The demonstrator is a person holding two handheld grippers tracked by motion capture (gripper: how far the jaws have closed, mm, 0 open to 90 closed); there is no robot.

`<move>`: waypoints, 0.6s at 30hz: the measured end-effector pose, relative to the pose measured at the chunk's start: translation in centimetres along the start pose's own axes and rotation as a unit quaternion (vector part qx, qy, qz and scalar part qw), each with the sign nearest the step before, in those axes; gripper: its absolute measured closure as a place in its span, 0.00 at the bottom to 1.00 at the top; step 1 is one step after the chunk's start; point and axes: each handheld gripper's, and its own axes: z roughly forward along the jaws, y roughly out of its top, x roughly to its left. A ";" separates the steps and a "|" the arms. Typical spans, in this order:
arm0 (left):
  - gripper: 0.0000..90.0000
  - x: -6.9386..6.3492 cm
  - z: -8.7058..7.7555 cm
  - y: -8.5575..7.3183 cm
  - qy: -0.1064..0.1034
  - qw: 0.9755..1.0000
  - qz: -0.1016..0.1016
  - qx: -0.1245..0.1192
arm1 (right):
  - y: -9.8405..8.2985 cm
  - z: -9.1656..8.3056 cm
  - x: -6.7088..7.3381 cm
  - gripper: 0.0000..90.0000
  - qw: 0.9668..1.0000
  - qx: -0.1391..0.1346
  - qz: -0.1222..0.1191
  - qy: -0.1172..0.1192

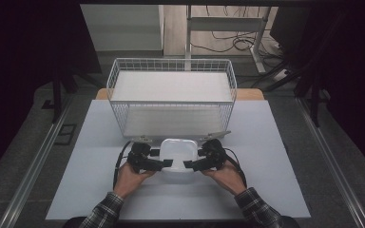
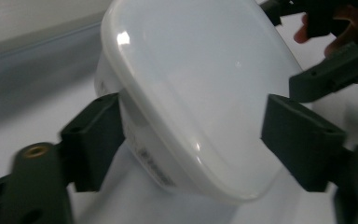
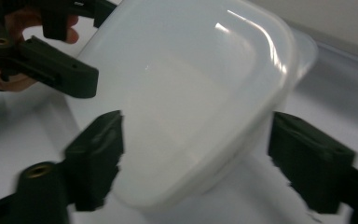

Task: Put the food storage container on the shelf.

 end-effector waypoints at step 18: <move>0.81 -1.2 -2.6 -1.6 0.017 0.995 -0.075 -0.056 | -1.7 -2.5 0.6 0.79 0.995 -0.071 0.072 -0.020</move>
